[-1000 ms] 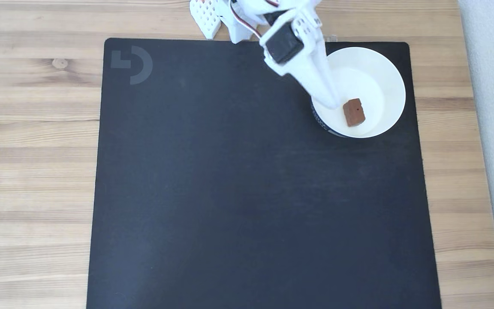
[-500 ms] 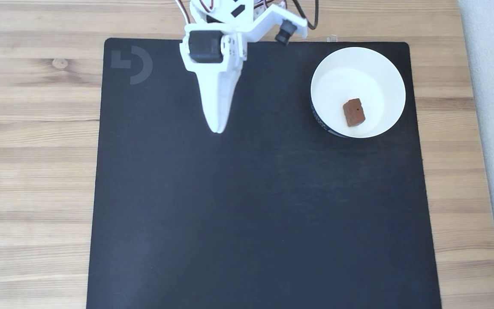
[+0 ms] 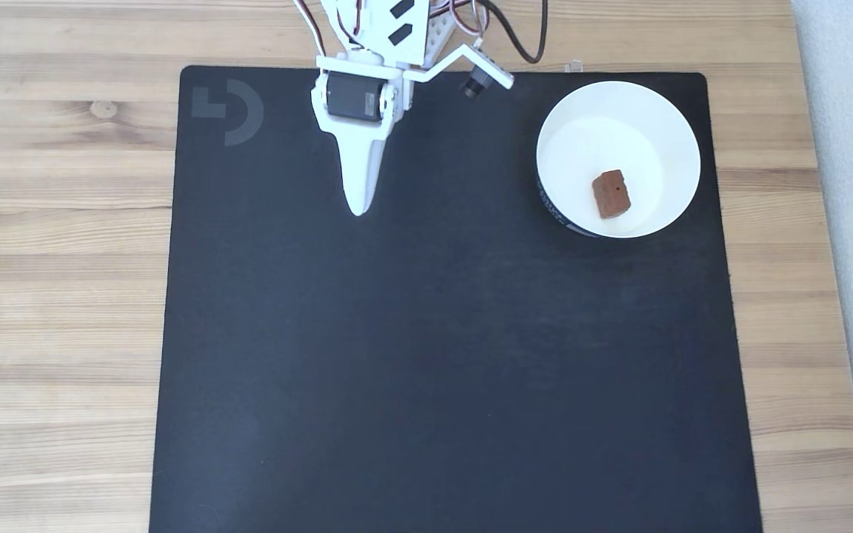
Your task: Pick up the toy and place it on the plate
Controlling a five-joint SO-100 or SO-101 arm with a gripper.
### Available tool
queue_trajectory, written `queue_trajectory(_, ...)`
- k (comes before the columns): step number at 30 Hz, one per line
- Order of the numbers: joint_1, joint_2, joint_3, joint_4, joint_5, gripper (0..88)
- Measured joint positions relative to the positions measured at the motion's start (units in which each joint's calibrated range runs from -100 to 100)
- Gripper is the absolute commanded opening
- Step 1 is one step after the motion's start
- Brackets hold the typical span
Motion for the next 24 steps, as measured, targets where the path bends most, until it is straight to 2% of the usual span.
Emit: queue_trajectory(24,0.3,0.0,0.0,4.0,0.0,2.6)
